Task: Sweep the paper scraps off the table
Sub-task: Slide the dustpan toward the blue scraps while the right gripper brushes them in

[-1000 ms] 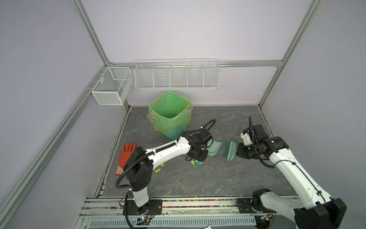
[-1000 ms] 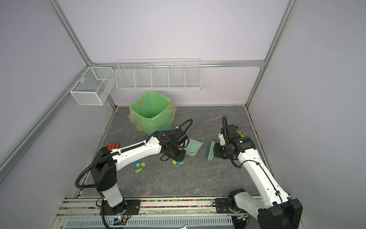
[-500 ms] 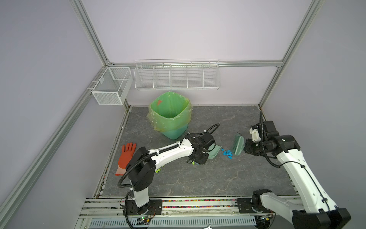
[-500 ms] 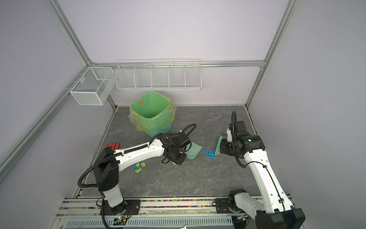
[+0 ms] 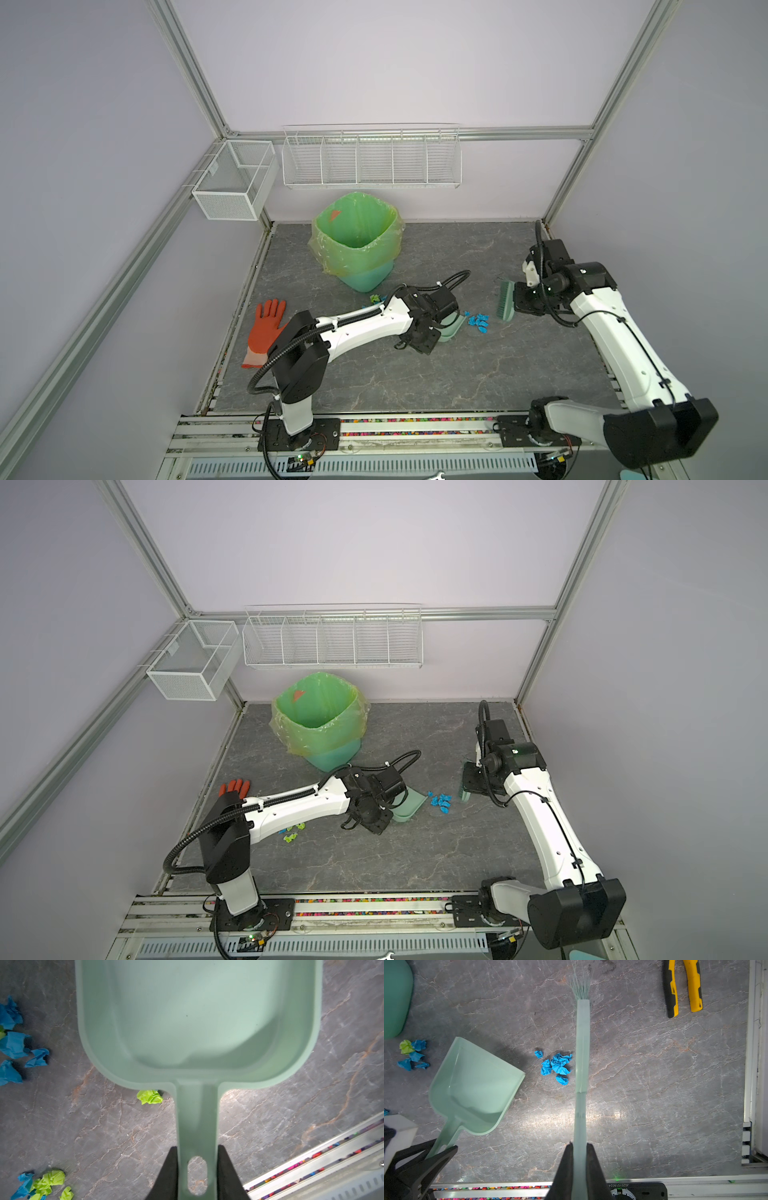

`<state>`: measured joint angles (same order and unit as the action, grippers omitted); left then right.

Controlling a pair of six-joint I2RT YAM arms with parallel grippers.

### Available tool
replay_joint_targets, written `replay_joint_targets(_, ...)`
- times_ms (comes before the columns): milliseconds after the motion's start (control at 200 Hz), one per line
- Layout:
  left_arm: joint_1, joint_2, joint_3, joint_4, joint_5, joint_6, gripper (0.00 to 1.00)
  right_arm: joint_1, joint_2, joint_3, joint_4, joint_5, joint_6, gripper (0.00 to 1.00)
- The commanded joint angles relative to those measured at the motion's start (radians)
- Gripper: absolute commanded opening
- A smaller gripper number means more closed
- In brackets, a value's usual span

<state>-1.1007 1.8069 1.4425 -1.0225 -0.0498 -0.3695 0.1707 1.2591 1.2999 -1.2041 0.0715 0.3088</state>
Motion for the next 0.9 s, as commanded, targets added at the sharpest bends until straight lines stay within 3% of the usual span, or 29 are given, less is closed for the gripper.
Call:
replay_joint_targets(0, -0.014, 0.009, 0.026, -0.016, 0.02, -0.003, 0.0, -0.005, 0.013, 0.033, -0.02, 0.049, -0.036, 0.07)
replay_joint_targets(390, -0.063, 0.037, 0.012, -0.027, 0.02, 0.013, 0.0, -0.007, 0.101, 0.035, -0.029, 0.105, -0.067, 0.07)
replay_joint_targets(895, -0.065, 0.069, 0.016, 0.005, 0.072, 0.024, 0.0, -0.004, 0.179, 0.039, 0.013, 0.055, -0.089, 0.07)
